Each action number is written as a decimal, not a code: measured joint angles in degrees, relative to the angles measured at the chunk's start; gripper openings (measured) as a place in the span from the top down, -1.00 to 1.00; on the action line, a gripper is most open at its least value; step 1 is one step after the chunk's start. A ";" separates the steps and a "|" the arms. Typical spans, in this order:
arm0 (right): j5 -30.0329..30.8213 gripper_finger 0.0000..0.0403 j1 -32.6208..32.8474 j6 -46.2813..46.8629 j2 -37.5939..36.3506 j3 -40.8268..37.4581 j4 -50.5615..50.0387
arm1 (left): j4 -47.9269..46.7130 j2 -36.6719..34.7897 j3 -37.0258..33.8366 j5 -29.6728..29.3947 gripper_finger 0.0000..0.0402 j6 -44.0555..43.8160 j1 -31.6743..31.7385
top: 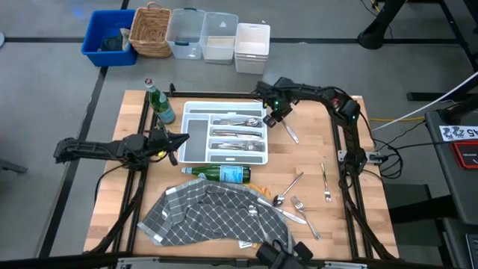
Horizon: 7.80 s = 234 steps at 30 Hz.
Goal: Sort silverware
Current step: Put the silver table knife into the silverware tray
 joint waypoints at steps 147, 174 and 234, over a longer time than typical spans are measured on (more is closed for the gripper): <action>-7.98 0.29 -1.11 -9.21 -19.01 -11.87 6.41 | -0.15 0.02 0.00 0.11 0.90 1.37 -0.01; -2.95 0.29 -3.58 -8.08 -23.41 -33.85 35.44 | -0.15 0.01 0.00 0.09 0.90 2.46 -0.01; -3.63 0.37 -2.56 -5.13 -15.26 -33.00 36.41 | -0.13 0.02 0.00 0.11 0.90 2.66 -0.01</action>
